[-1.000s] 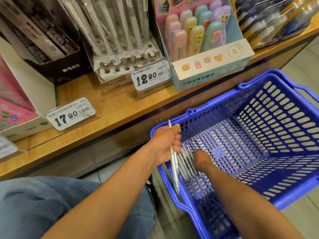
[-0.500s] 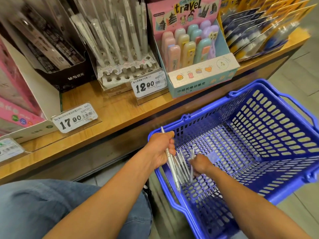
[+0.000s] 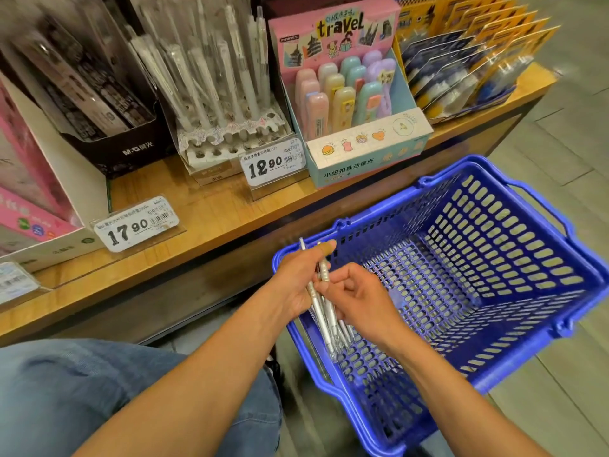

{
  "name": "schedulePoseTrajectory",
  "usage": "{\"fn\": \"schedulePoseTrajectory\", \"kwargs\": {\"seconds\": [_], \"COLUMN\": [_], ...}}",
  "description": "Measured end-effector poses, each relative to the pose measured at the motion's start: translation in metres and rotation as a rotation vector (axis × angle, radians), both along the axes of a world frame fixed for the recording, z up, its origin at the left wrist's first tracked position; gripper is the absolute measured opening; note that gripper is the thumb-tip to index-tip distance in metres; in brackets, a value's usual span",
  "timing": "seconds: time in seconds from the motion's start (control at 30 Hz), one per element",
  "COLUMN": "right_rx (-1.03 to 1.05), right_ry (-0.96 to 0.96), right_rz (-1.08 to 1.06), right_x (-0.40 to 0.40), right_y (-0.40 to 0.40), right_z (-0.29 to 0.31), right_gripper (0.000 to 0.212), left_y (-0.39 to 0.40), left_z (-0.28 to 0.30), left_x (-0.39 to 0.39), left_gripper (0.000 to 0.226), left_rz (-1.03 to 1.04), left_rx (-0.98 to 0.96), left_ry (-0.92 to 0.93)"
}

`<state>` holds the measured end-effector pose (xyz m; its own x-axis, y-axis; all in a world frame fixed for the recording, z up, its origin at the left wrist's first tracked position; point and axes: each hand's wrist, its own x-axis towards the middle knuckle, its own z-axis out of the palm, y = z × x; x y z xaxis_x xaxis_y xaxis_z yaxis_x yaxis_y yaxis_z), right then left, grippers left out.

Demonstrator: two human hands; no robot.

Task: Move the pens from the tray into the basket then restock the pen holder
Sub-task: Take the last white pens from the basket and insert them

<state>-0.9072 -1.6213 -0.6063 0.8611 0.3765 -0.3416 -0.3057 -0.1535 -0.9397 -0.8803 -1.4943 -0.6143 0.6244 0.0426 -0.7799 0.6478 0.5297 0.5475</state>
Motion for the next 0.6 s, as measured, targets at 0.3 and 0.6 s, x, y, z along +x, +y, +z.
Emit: {"fn": "schedulePoseTrajectory", "kwargs": {"seconds": [0.3, 0.6], "right_rx": [-0.183, 0.669], "right_ry": [0.129, 0.696], "right_rz": [0.105, -0.280], "right_x": [-0.034, -0.034], "right_y": [-0.016, 0.005], "right_z": [0.000, 0.011], "right_gripper": [0.025, 0.049], "left_y": [0.004, 0.002], "left_z": [-0.001, 0.004], "left_x": [0.006, 0.006], "left_gripper": [0.016, 0.018], "left_rz": [0.100, 0.140], "left_rx": [0.099, 0.068], "left_ry": [0.000, -0.032]}}
